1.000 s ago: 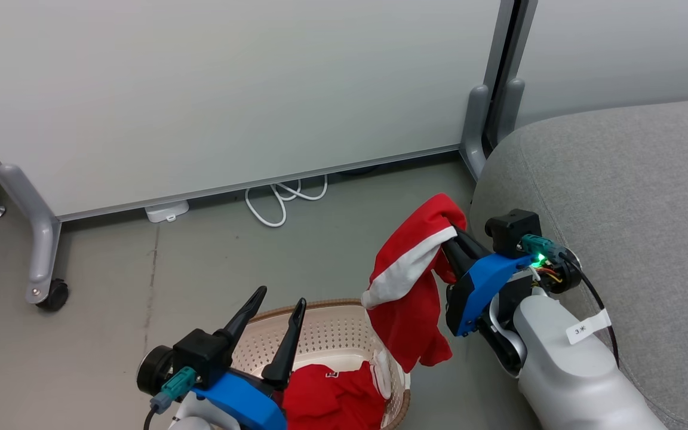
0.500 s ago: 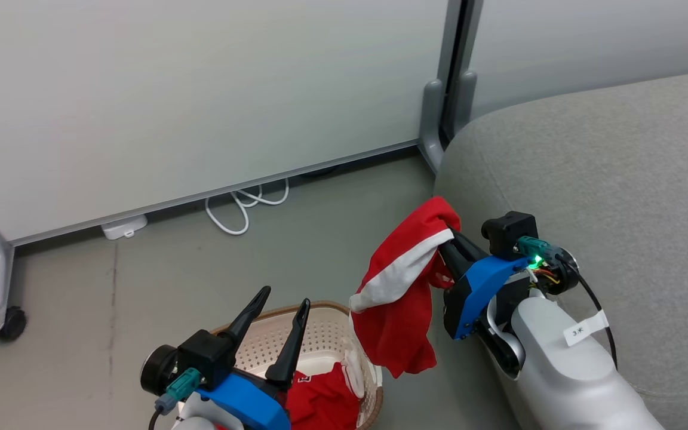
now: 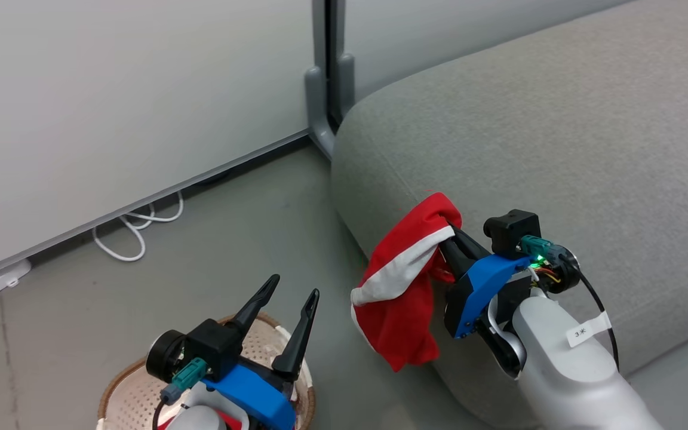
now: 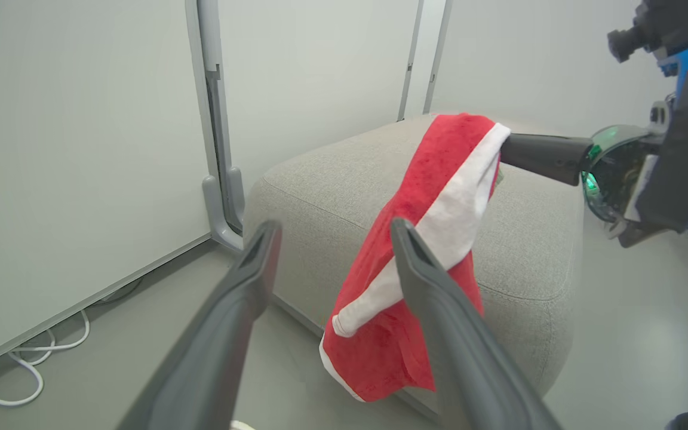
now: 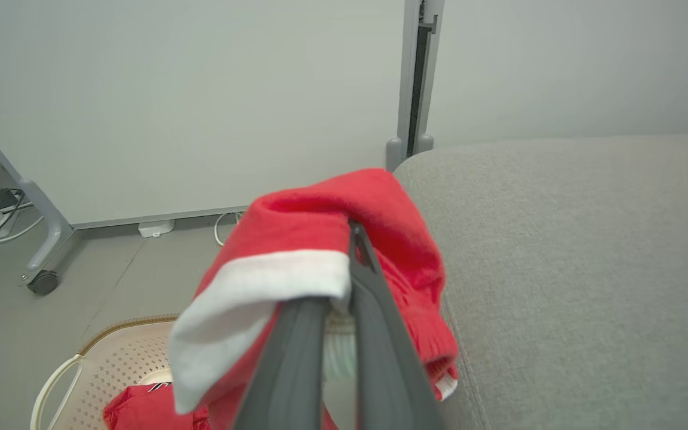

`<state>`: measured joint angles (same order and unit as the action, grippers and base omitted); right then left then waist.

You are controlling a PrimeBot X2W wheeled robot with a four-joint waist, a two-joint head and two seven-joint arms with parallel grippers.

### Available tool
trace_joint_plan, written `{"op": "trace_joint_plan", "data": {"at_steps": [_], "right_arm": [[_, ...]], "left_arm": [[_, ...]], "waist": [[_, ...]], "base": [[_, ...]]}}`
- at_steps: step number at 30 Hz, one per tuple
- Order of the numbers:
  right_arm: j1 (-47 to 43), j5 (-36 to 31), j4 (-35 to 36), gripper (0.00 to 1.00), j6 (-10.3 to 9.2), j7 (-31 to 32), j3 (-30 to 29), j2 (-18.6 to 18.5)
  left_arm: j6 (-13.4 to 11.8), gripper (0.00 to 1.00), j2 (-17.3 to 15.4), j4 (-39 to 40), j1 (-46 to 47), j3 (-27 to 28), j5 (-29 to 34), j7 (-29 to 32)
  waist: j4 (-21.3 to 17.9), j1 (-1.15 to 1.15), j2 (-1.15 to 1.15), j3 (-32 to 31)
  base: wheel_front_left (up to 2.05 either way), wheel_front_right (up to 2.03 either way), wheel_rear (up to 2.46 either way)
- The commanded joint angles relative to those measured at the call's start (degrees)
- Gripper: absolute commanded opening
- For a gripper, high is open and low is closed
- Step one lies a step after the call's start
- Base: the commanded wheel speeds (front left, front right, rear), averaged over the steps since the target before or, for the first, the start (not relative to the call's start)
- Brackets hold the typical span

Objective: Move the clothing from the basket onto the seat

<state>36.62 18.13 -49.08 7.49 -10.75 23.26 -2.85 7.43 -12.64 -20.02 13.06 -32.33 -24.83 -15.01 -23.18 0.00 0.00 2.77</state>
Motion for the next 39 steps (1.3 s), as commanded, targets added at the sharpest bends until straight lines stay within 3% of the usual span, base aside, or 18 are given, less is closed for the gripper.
{"op": "trace_joint_plan", "data": {"at_steps": [1, 6, 19, 29, 33, 39], "right_arm": [[-0.76, -0.23, 0.24, 0.00, 0.01, -0.36, -0.23, -0.07], [-1.25, -0.35, 0.86, 0.00, 0.01, -0.64, -1.38, -0.08], [-3.28, -2.30, 3.06, 0.00, 0.01, -1.13, -6.43, -0.04], [2.86, -2.97, 3.63, 0.00, 0.01, 2.73, -9.52, -0.24], [9.00, -3.19, 3.97, 0.00, 0.01, 4.67, -13.84, -3.17], [18.44, -4.58, 3.63, 0.00, 0.01, 6.68, -21.61, -10.41]], "left_arm": [[0.08, 1.00, -0.27, 0.15, 0.71, -0.07, -0.23, -0.25], [0.09, 1.00, -0.60, 0.48, 1.70, -0.89, -0.01, -0.22], [0.08, 1.00, -1.87, -1.02, 6.25, -5.53, -1.83, -0.22], [0.01, 1.00, -3.33, 0.84, 6.22, -3.45, -0.39, -0.22], [0.03, 1.00, -3.88, 2.30, 8.00, -3.55, 1.02, -0.22], [0.03, 1.00, -4.88, 5.03, 11.52, -3.61, 2.69, -0.20]], "waist": [[-2.97, 0.00, 0.00, 0.75], [-7.65, 0.00, 0.00, 1.74], [-8.53, 0.00, 0.00, 4.13], [-8.54, 0.00, 0.00, 7.72], [-6.53, 0.00, 0.00, 11.70], [-3.06, 0.00, 0.00, 18.89]], "base": [[0.00, 0.00, 0.00], [0.00, 0.00, 0.00], [0.00, 0.00, 0.00], [0.00, 0.00, 0.00], [0.00, 0.00, 0.00], [0.00, 0.00, 0.00]]}}
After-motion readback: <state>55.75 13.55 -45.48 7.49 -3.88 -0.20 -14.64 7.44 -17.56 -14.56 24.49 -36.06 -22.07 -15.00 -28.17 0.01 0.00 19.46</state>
